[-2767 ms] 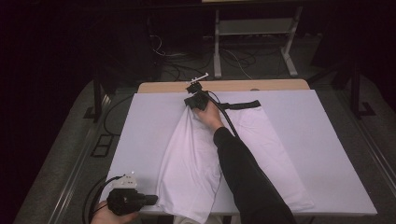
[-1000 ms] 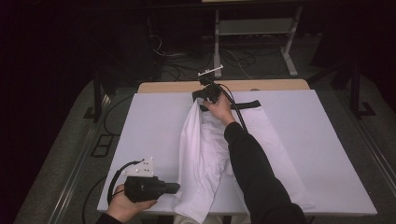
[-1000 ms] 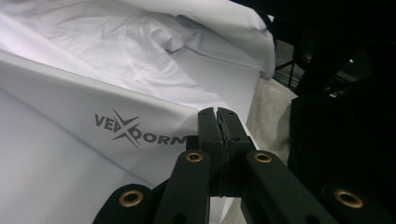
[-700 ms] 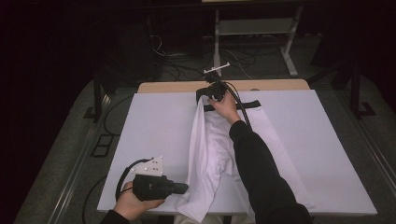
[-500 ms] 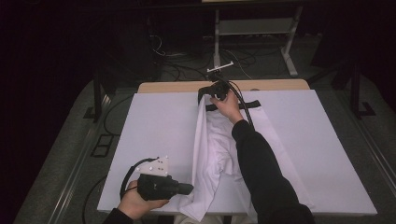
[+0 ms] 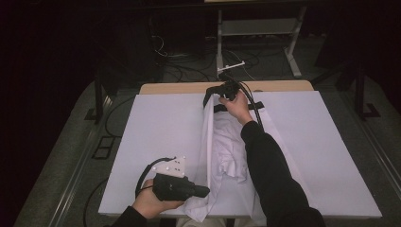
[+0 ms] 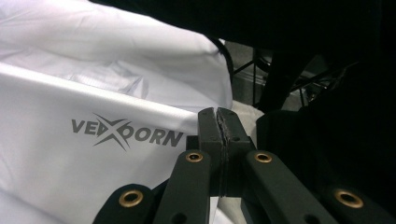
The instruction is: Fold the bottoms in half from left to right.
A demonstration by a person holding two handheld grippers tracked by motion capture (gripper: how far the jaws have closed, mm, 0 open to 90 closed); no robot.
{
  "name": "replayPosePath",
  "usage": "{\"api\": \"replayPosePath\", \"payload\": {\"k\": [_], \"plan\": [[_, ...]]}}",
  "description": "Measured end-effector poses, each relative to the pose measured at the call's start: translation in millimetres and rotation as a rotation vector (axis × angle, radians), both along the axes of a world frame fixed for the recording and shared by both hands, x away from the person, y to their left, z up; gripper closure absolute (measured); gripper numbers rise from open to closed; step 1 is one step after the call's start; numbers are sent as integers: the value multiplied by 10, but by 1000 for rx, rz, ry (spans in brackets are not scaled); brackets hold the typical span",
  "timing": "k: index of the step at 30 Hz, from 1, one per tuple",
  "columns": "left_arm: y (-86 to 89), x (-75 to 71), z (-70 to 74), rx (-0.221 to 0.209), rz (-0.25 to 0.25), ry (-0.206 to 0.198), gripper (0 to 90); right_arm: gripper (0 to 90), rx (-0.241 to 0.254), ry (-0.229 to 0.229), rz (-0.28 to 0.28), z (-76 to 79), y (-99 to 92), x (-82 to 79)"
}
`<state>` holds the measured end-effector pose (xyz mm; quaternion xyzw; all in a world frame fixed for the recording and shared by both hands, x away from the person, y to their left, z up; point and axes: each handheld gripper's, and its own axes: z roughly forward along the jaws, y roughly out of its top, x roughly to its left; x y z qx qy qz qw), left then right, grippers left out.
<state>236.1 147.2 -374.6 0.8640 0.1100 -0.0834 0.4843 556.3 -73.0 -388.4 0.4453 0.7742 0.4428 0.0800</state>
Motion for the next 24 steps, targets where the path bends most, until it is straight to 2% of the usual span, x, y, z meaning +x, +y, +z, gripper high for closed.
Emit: {"api": "replayPosePath", "payload": {"k": [8,24], "plan": [[-178,18,22,-11,-43,1,888,856,20,4,-14,34,-177,-19],[-518,54,23,-30,-115,6,888,856,28,2,-28,77,-404,-53]]}}
